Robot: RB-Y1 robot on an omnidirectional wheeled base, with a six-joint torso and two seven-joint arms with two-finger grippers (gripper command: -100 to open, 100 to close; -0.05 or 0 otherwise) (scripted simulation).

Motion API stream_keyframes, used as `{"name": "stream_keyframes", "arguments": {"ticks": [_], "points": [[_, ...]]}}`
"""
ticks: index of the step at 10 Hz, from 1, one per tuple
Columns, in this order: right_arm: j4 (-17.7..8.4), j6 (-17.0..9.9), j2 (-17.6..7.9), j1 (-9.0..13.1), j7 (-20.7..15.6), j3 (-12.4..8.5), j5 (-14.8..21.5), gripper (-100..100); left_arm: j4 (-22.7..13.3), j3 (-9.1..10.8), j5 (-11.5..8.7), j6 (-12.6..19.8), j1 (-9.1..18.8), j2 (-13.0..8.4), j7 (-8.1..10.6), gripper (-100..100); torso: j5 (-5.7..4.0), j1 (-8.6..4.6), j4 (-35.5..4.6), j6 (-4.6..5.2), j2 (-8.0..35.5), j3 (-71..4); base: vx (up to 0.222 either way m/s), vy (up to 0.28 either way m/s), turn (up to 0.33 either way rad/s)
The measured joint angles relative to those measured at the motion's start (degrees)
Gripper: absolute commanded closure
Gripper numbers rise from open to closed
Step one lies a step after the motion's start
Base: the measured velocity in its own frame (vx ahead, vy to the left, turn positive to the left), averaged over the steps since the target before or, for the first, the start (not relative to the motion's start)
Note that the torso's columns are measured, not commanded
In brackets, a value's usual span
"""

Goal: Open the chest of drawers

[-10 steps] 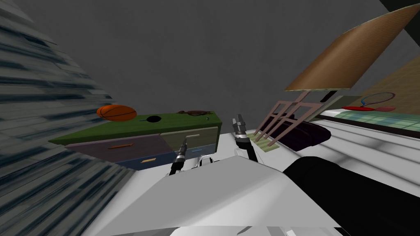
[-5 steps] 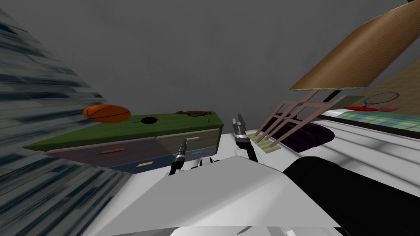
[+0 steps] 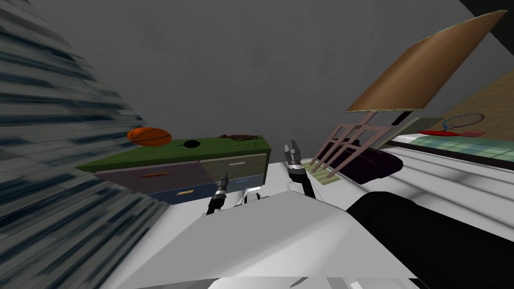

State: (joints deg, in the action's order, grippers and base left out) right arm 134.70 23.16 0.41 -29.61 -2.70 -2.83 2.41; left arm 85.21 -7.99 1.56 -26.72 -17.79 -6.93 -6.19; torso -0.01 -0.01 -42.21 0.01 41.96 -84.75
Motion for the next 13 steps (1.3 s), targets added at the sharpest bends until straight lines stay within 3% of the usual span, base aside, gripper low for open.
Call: {"name": "stream_keyframes", "arguments": {"ticks": [4, 6, 7, 12, 13], "points": [[0.0, 0.0, 0.0, 0.0, 0.0, 0.0, 0.0, 0, -2.8, 0.63, -0.1, -1.2, 1.4, 0.6, -0.03, -100, -0.01, -0.04, -0.1, 0.0, 0.3, 0.1, 0.136, -0.002, -0.01], [0.0, 0.0, 0.0, 0.0, 0.0, 0.0, 0.0, 0, -2.2, 0.78, -0.2, -0.5, 1.7, 0.5, 0.06, -100, 0.0, 0.0, -0.2, 0.0, 0.6, 0.3, 0.079, -0.006, -0.009], [0.0, 0.0, 0.0, 0.0, 0.0, 0.0, 0.0, 0, -2.1, 0.8, -0.3, -0.3, 1.8, 0.5, 0.09, 100, 0.01, 0.03, -0.1, -0.01, 0.5, 0.3, 0.01, -0.001, 0.001], [0.0, 0.0, 0.0, 0.0, 0.0, 0.0, 0.0, 0, 0.2, 0.05, -0.2, 0.3, 0.1, 0.0, 0.26, 100, 0.02, 0.07, -0.1, -0.01, 0.4, 0.2, -0.158, 0.004, 0.019], [0.0, 0.0, 0.0, 0.0, 0.0, 0.0, 0.0, 0, 0.2, 0.03, -0.2, 0.3, 0.0, 0.0, 0.26, -100, 0.02, 0.04, 0.0, 0.0, 0.0, 0.0, 0.069, -0.009, -0.024]]}}
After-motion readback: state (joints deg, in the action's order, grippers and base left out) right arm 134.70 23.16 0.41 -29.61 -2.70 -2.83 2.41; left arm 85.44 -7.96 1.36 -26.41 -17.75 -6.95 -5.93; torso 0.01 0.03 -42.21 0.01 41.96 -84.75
